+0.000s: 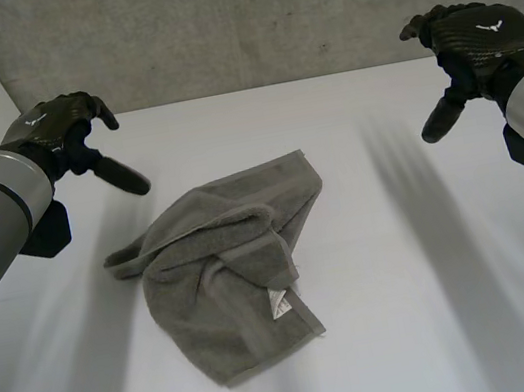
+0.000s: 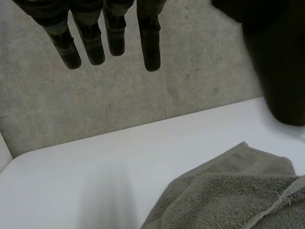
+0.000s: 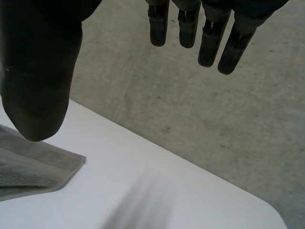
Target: Fold the towel.
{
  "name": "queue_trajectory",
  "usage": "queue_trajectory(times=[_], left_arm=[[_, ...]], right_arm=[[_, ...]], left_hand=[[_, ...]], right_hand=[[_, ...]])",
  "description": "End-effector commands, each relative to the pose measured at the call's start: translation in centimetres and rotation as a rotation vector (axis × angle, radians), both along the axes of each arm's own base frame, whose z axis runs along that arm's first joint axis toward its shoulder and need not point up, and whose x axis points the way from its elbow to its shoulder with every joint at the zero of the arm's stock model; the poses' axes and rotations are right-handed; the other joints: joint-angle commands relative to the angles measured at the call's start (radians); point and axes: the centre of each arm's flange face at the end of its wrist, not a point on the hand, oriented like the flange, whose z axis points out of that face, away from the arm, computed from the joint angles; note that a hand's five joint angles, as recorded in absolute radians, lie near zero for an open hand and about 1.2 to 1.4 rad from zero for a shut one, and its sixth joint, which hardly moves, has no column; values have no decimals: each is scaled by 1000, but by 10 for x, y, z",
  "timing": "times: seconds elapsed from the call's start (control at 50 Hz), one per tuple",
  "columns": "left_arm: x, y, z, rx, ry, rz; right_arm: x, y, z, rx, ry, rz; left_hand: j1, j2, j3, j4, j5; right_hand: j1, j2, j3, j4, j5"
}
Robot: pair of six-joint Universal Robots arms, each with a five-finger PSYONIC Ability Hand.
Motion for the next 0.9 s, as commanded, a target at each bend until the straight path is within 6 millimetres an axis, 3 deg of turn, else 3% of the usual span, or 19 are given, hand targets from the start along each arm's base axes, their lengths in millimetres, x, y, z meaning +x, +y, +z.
queue_trajectory(times=[0.02,0.36,0.46,0.52,0.56,0.64,0.68,0.7,0.74,0.9], left_arm=[[-1,2,0,1,1,-8],[-1,3,0,-5,-14,-27],[9,-2,-25,0,-173,-88],[17,-7,-35,-4,-217,-86],[28,-15,-56,3,-292,-94],[33,-21,-79,21,-340,-114],[36,-25,-97,40,-357,-125],[37,-25,-97,40,-357,-125],[42,-33,-113,58,-353,-130],[32,-42,-151,99,-306,-257]], right_arm=[[3,2,-2,4,6,38],[2,3,-8,29,3,26],[6,7,-18,61,10,46],[16,8,-34,108,18,86],[42,18,-56,179,13,167],[61,28,-73,239,2,222],[76,34,-97,308,8,255],[76,34,-98,309,8,256],[89,37,-117,362,7,281],[109,34,-155,481,-54,277]], left_hand=[[-70,-69,-75,-78,-54],[-70,-69,-75,-78,-54],[-70,-69,-75,-78,-54],[-70,-69,-75,-78,-54],[-70,-69,-75,-78,-54],[-70,-69,-75,-78,-54],[-70,-69,-75,-78,-54],[-70,-69,-75,-78,-54],[-70,-69,-75,-78,-54],[-70,-69,-75,-78,-54]], right_hand=[[-49,-81,-71,-85,-65],[-49,-81,-71,-85,-65],[-49,-81,-71,-85,-65],[-49,-81,-71,-85,-65],[-49,-81,-71,-85,-65],[-49,-81,-71,-85,-65],[-49,-81,-71,-85,-65],[-49,-81,-71,-85,-65],[-18,-51,-40,-54,-34],[58,25,36,22,42]])
